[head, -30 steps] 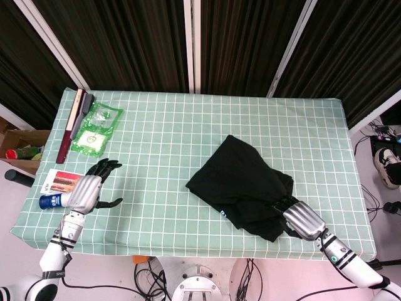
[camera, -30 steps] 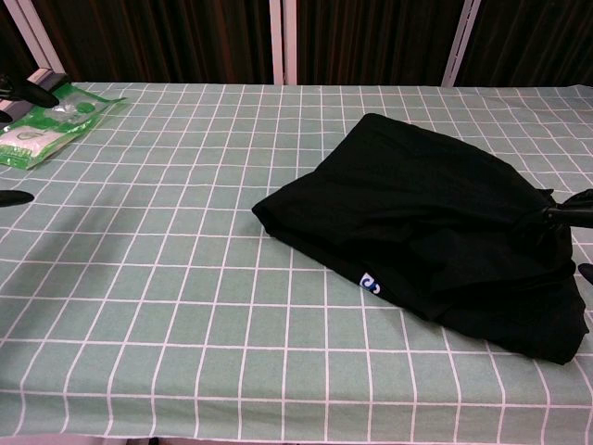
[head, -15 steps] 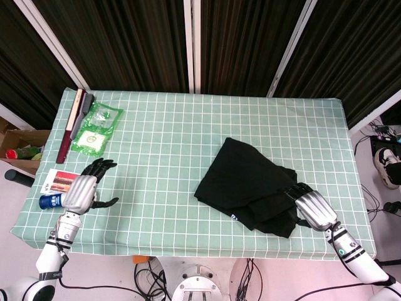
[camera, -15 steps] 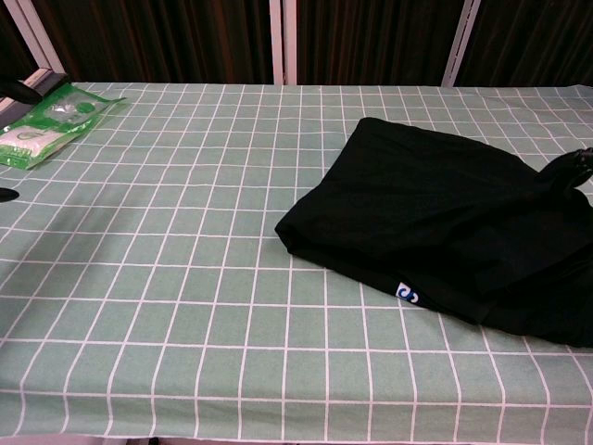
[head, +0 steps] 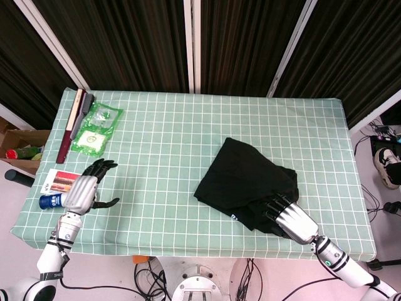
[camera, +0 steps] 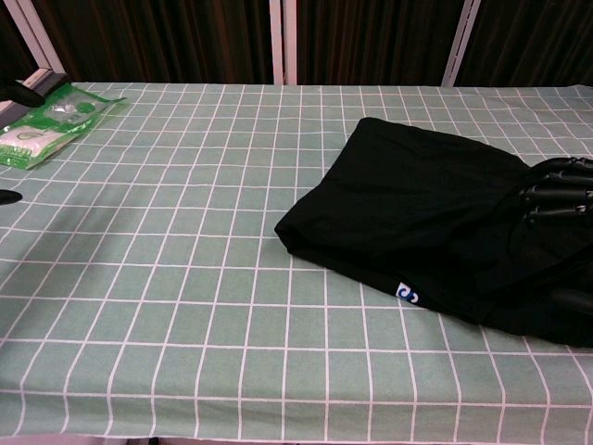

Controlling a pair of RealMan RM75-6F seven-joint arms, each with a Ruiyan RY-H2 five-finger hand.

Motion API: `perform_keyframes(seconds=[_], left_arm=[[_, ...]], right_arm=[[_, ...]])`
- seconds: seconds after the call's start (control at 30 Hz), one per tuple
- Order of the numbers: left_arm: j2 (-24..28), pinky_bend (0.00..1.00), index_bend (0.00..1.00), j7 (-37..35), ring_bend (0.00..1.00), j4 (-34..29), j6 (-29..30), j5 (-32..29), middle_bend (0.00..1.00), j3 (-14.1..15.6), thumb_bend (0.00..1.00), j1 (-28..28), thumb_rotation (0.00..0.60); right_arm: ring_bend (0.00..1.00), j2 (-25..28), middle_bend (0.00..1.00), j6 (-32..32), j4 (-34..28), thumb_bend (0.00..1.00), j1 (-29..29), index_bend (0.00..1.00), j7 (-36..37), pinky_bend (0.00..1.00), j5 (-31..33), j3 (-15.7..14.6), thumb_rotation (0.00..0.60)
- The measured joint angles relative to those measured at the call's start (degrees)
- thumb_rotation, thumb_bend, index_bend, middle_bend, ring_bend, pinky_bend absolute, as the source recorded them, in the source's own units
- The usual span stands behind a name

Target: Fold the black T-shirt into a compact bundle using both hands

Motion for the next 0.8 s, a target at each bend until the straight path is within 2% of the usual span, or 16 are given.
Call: perform_keyframes(seconds=[0.27, 0.33, 0.4, 0.47, 0.57, 0.8], left_arm=[[0.3, 0.15, 0.19, -0.5, 0.06, 0.1, 0.4, 0.1, 0.13, -0.1, 0.14, 0.3, 0.6], [0.3, 0.15, 0.19, -0.8, 0.06, 0.2, 0.3, 0.0, 0.13, -0.2, 0.14, 0.3, 0.6], [0.2, 0.15, 0.19, -1.1, 0.06, 0.3, 0.2, 0.0, 0.13, -0.2, 0.14, 0.3, 0.6], [0.2, 0.15, 0.19, -1.3, 0.06, 0.4, 0.0, 0.0, 0.13, -0.2, 0.14, 0.2, 0.6], [0.4, 0.15, 0.2, -1.6, 0.06, 0.5, -0.3, -0.2, 0.13, -0.2, 0.14, 0.1, 0.6], [0.2, 0.15, 0.2, -1.7, 0.06, 0.6, -0.7, -0.3, 0.13, -0.5, 0.14, -0.2, 0.6]], right_arm=[[0.16, -7.4, 0.25, 2.3, 10.5, 0.25, -0.1, 0.43, -0.7, 0.15, 0.2, 1.8, 0.6], [0.16, -8.8, 0.25, 2.2, 12.1, 0.32, 0.2, 0.46, -0.1, 0.15, 0.5, 2.1, 0.6], [0.16, -10.3, 0.26, 2.3, 13.5, 0.44, 0.5, 0.54, 1.3, 0.15, 0.8, 2.4, 0.6], [0.17, -11.5, 0.29, 2.8, 14.9, 0.51, 0.7, 0.63, 2.8, 0.16, 1.0, 2.5, 0.6], [0.18, -12.1, 0.31, 4.9, 17.4, 0.54, 0.7, 0.69, 5.0, 0.16, 0.9, 2.5, 0.6], [0.18, -8.6, 0.31, 14.9, 18.9, 0.51, -1.0, 0.69, 9.1, 0.16, 0.5, 2.4, 0.6]])
